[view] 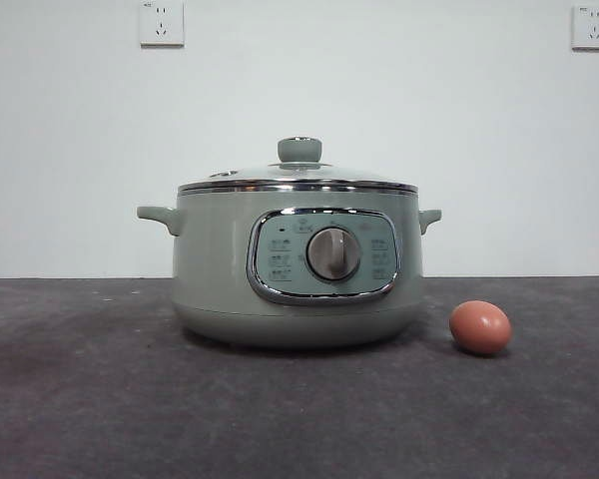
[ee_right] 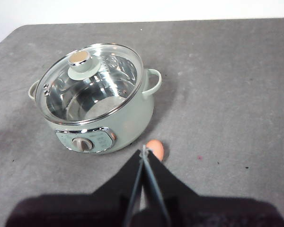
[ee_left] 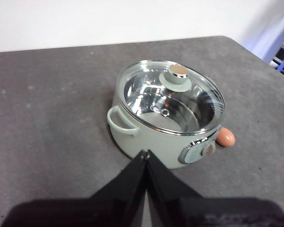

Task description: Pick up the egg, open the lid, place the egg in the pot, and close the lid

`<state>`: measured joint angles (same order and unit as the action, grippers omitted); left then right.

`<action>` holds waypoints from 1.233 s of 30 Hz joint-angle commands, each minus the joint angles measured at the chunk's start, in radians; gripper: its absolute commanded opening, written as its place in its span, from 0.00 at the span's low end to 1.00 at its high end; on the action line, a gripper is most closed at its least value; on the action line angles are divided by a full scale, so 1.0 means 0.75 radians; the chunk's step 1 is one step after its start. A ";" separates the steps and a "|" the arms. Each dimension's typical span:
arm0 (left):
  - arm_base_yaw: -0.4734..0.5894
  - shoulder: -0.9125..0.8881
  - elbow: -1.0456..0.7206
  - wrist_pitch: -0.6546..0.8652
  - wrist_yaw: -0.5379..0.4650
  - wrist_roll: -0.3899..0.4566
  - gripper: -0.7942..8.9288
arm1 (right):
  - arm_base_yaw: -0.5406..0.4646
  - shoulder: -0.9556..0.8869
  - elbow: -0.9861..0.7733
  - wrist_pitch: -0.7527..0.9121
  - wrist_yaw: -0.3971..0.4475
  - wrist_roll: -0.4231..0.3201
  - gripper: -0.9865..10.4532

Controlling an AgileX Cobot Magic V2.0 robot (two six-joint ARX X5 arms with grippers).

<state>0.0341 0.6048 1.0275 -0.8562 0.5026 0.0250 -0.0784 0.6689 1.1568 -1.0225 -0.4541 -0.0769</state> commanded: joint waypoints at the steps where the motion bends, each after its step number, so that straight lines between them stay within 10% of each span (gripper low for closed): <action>1: -0.012 0.005 0.002 0.002 0.005 0.018 0.08 | 0.004 -0.004 0.007 -0.002 -0.010 -0.020 0.08; 5: -0.013 0.017 0.004 0.007 0.005 0.017 0.15 | 0.004 -0.004 0.007 -0.005 -0.010 -0.019 0.10; 11: -0.013 0.024 0.005 0.008 0.005 0.007 0.76 | 0.004 -0.004 0.007 -0.004 -0.010 -0.005 0.60; 37: -0.305 0.404 0.193 0.211 0.044 0.037 0.76 | 0.004 -0.002 0.007 -0.035 -0.024 -0.003 0.64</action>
<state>-0.1787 0.8738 1.1584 -0.7116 0.5373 0.0311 -0.0780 0.6678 1.1595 -1.0538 -0.4709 -0.0772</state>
